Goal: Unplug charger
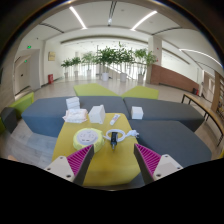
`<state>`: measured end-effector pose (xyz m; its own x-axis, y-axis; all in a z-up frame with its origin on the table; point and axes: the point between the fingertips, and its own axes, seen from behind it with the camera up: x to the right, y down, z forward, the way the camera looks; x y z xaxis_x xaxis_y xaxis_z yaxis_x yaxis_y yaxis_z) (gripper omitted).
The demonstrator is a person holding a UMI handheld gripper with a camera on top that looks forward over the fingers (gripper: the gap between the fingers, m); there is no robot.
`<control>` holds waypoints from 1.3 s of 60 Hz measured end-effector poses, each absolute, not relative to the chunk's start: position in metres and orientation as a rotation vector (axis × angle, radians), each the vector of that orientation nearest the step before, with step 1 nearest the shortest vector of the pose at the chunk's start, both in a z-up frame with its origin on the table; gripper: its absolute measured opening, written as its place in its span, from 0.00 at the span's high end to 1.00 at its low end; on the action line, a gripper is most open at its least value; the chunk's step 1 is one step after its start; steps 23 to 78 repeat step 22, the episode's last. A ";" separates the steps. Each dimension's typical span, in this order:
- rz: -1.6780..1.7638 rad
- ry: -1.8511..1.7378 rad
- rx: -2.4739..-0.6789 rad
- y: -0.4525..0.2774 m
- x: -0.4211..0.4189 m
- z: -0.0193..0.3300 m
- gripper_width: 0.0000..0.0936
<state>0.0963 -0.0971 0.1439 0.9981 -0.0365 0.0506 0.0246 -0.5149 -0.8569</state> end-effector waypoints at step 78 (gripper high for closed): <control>-0.001 0.061 -2.014 -0.149 0.076 0.178 0.12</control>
